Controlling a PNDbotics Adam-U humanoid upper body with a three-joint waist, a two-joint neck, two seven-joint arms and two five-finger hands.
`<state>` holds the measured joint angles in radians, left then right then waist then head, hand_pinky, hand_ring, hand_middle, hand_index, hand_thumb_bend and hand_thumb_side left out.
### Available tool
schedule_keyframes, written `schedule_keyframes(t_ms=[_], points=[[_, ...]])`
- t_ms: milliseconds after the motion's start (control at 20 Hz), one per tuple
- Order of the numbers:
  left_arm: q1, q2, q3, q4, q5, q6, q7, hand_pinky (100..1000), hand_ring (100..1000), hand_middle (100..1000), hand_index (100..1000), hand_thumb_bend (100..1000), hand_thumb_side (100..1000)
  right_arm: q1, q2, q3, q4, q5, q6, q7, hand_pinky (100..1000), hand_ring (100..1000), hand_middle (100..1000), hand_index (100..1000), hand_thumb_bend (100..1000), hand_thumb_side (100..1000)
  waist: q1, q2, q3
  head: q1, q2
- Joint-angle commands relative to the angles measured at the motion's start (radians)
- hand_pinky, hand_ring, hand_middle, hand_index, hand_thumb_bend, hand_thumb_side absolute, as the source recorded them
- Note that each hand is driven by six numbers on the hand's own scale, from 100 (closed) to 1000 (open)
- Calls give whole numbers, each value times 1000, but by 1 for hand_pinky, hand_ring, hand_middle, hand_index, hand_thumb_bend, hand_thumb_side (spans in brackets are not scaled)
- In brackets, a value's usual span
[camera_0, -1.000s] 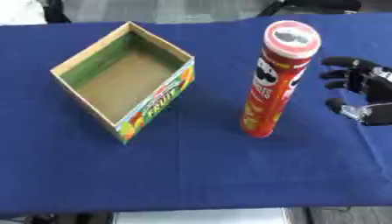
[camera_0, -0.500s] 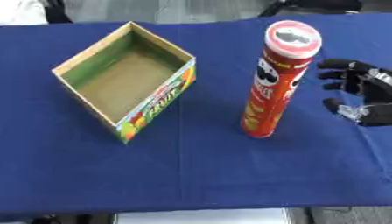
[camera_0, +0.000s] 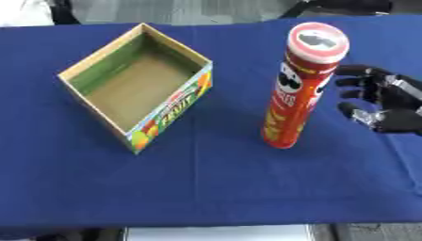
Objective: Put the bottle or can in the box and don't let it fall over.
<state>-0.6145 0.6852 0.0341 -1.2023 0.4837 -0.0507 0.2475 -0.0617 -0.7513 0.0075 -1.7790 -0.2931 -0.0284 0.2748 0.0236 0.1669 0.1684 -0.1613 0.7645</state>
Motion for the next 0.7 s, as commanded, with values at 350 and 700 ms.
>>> schedule_keyframes(t_ms=[350, 700], points=[[-11, 21, 3, -12, 1, 1, -5, 755, 915, 900, 916, 652, 963, -33, -3, 12, -14, -10, 7, 10, 903, 967, 973, 951, 221, 257, 3, -7, 7, -4, 5], [-12, 15, 2, -12, 4, 2, -8, 754, 915, 900, 916, 648, 964, -61, 6, 24, 14, -7, 19, 17, 906, 970, 976, 959, 207, 288, 3, -2, 13, -7, 5]])
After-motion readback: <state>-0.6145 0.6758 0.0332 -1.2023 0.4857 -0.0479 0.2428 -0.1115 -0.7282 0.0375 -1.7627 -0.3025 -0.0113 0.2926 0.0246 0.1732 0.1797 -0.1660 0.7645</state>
